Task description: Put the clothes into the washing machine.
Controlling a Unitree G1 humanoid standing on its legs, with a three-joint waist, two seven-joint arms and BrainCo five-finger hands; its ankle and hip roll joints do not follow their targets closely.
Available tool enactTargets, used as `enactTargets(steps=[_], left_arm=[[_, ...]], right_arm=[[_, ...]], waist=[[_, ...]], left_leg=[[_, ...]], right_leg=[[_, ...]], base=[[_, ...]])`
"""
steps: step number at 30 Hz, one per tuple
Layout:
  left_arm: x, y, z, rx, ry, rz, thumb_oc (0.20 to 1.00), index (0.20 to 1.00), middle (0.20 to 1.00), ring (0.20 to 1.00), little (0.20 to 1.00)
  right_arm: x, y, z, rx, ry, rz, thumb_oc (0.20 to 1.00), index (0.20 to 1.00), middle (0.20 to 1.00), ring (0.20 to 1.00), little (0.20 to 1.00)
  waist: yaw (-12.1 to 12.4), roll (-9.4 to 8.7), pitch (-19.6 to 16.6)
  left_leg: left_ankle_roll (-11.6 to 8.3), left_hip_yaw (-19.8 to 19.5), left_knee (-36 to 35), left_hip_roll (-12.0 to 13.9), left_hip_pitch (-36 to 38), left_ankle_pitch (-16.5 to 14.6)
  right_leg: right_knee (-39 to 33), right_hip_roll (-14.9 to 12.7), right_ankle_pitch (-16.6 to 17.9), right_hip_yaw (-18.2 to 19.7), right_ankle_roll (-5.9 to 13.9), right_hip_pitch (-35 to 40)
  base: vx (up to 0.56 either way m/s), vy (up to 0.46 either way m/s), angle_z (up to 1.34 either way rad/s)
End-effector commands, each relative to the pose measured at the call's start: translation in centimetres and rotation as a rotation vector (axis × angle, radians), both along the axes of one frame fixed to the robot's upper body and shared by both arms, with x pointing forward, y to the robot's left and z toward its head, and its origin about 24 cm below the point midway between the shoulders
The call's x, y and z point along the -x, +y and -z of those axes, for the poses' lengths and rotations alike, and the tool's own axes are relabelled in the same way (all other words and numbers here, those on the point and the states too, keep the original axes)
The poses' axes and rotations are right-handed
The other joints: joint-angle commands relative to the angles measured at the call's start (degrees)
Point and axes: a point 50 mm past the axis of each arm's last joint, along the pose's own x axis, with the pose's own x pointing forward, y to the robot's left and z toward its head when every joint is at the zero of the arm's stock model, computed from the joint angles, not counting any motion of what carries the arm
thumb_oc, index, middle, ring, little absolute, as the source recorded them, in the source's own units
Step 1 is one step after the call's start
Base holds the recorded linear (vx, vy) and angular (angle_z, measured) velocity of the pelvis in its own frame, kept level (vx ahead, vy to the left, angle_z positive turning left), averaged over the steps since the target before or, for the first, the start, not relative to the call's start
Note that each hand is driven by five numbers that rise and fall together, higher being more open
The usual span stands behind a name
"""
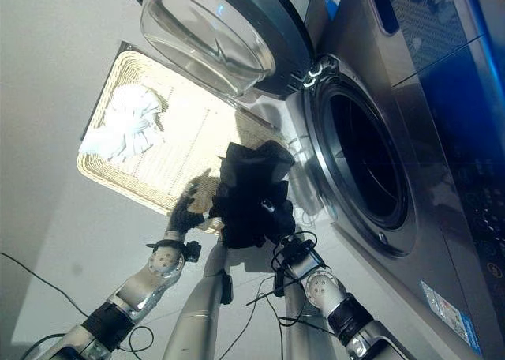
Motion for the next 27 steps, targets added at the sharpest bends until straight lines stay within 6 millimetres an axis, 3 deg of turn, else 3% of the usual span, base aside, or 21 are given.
enactTargets(steps=[1,3,5,7,12,13,14,15,16,17,18,19,22,24,25,26,27], left_arm=[[0.4,3.3,-0.5,-0.008,-0.074,-0.243,1.0,1.0,1.0,1.0,1.0],[0.8,5.1,-0.9,0.043,-0.169,-0.405,1.0,1.0,1.0,1.0,1.0],[1.0,5.6,-1.3,0.109,-0.225,-0.453,1.0,1.0,1.0,1.0,1.0],[1.0,6.7,-1.2,0.178,-0.264,-0.533,1.0,1.0,1.0,1.0,1.0],[0.7,7.7,-1.7,0.206,-0.313,-0.57,1.0,1.0,1.0,1.0,1.0],[0.6,7.9,-1.4,0.331,-0.326,-0.554,1.0,1.0,1.0,1.0,1.0],[0.5,7.9,-1.1,0.366,-0.318,-0.543,1.0,1.0,1.0,1.0,1.0],[0.4,7.7,-0.8,0.392,-0.316,-0.522,1.0,1.0,1.0,1.0,1.0],[0.4,7.7,-0.8,0.393,-0.314,-0.52,1.0,1.0,1.0,1.0,1.0],[0.4,7.7,-0.5,0.388,-0.307,-0.513,1.0,1.0,1.0,1.0,1.0],[0.6,7.8,-0.4,0.384,-0.304,-0.512,1.0,1.0,1.0,1.0,1.0],[0.7,7.9,-0.1,0.377,-0.294,-0.5,1.0,1.0,1.0,1.0,1.0],[0.9,8.3,0.0,0.376,-0.287,-0.489,1.0,1.0,1.0,1.0,1.0],[0.8,8.6,-0.8,0.356,-0.306,-0.471,1.0,1.0,1.0,1.0,1.0],[0.7,8.5,-0.8,0.351,-0.307,-0.468,1.0,1.0,1.0,1.0,1.0],[0.7,8.5,-1.0,0.338,-0.31,-0.461,1.0,1.0,1.0,1.0,1.0],[0.7,8.3,-1.1,0.324,-0.312,-0.454,1.0,1.0,1.0,1.0,1.0]], right_arm=[[1.5,0.9,-0.3,-0.124,-0.01,-0.057,0.2,0.2,0.2,0.2,0.2],[0.9,-0.6,-0.3,-0.242,0.041,0.032,0.2,0.2,0.2,0.2,0.2],[0.6,-1.1,-0.4,-0.323,0.066,0.065,0.2,0.2,0.2,0.2,0.2],[-0.2,-2.9,-0.4,-0.594,0.169,0.189,0.2,0.2,0.2,0.2,0.2],[-2.0,-7.1,-2.2,-0.683,0.175,0.535,0.2,0.2,0.2,0.2,0.2],[-2.7,-10.7,-4.2,-0.746,0.153,0.74,0.2,0.2,0.2,0.2,0.2],[-3.0,-12.4,-5.5,-0.796,0.143,0.83,0.2,0.2,0.2,0.2,0.2],[-2.8,-15.5,-7.6,-0.899,0.121,1.012,0.2,0.2,0.2,0.2,0.2],[-2.7,-16.2,-8.2,-0.924,0.114,1.049,0.2,0.2,0.2,0.2,0.2],[-2.1,-18.8,-9.7,-1.012,0.076,1.193,0.2,0.2,0.2,0.2,0.2],[-1.7,-20.1,-10.5,-1.056,0.047,1.249,0.2,0.2,0.2,0.2,0.2],[-0.2,-23.3,-11.6,-1.136,-0.067,1.436,0.2,0.2,0.2,0.2,0.2],[2.8,-26.9,-12.6,-1.184,-0.183,1.708,0.2,0.2,0.2,0.2,0.2],[6.7,-30.1,-13.4,-1.253,-0.188,1.991,0.2,0.2,0.2,0.2,0.2],[7.0,-30.3,-13.4,-1.251,-0.178,2.007,0.2,0.2,0.2,0.2,0.2],[7.5,-30.7,-13.2,-1.247,-0.134,2.029,0.699,0.699,0.699,0.699,0.699],[7.5,-30.7,-12.6,-1.25,-0.069,2.02,1.0,1.0,1.0,1.0,1.0]], waist=[[-0.64,1.77,-1.36],[-0.73,2.05,-1.36],[-0.85,2.11,-1.36],[-1.41,2.39,-1.36],[-2.09,3.2,-1.36],[-2.14,3.51,-1.36],[-2.22,3.48,-1.36],[-2.04,3.36,-1.36],[-1.96,3.31,-1.36],[-1.77,3.1,-1.36],[-1.76,2.95,-1.36],[-1.53,2.7,-1.36],[-1.68,2.46,-1.36],[-1.98,2.01,-1.36],[-1.95,1.99,-1.36],[-2.05,1.85,-1.36],[-2.14,1.73,-1.36]], left_leg=[[0.65,-0.97,2.68,-3.88,-2.68,-0.5],[0.43,-0.43,3.02,-3.65,-2.71,-0.78],[0.35,-0.14,3.09,-3.5,-2.65,-0.87],[0.06,0.0,3.5,-3.43,-2.52,-1.29],[-0.1,0.5,4.04,-3.34,-2.37,-1.88],[-0.21,0.75,4.68,-3.35,-2.08,-2.66],[-0.27,0.8,4.95,-3.35,-1.89,-3.05],[-0.26,0.65,5.41,-3.41,-1.84,-3.62],[-0.22,0.6,5.51,-3.43,-1.87,-3.77],[-0.15,0.43,5.87,-3.48,-2.06,-4.11],[-0.13,0.33,5.92,-3.48,-1.9,-4.33],[-0.11,0.13,6.07,-3.46,-1.85,-4.67],[-0.04,-0.25,6.61,-3.64,-1.91,-5.13],[0.18,-0.78,7.15,-4.09,-2.75,-5.09],[0.19,-0.86,7.39,-4.15,-2.95,-5.13],[0.22,-1.07,8.02,-4.31,-3.29,-5.38],[0.27,-1.04,8.57,-4.44,-3.64,-5.55]], right_leg=[[-0.34,-2.46,2.15,-0.67,6.05,1.04],[0.16,-2.53,1.66,-0.85,5.97,0.94],[0.47,-2.47,1.45,-0.67,5.94,0.85],[1.18,-2.19,0.98,0.13,5.92,0.66],[2.09,-1.85,0.37,1.21,5.79,0.42],[2.46,-2.09,-0.09,1.07,5.91,0.67],[2.63,-2.15,-0.33,0.98,5.94,0.87],[2.82,-2.2,-0.6,0.88,5.93,1.07],[2.88,-2.2,-0.66,0.85,5.94,1.08],[3.07,-2.16,-0.82,0.76,5.91,1.04],[3.15,-2.04,-1.03,0.73,5.85,1.27],[3.34,-1.78,-1.29,0.67,5.73,1.47],[3.6,-1.56,-1.43,0.66,5.63,1.57],[2.97,-1.65,-0.51,0.53,5.59,0.98],[2.97,-1.67,-0.43,0.52,5.6,0.85],[2.97,-1.73,-0.21,0.48,5.66,0.53],[2.81,-1.93,0.06,0.26,5.71,0.36]], base=[[0.0,0.0,0.0],[0.0,0.0,0.0],[0.0,0.0,0.0],[0.04,-0.024,0.01],[0.03,-0.005,0.02],[0.07,-0.017,-0.01],[0.08,-0.042,0.0],[0.05,-0.038,0.0],[0.04,-0.049,0.01],[0.0,0.0,0.0],[0.04,-0.029,0.01],[0.04,-0.007,0.0],[0.01,0.0,0.0],[0.0,0.0,0.0],[0.02,-0.008,0.07],[0.02,-0.013,0.08],[0.04,-0.025,0.08]])
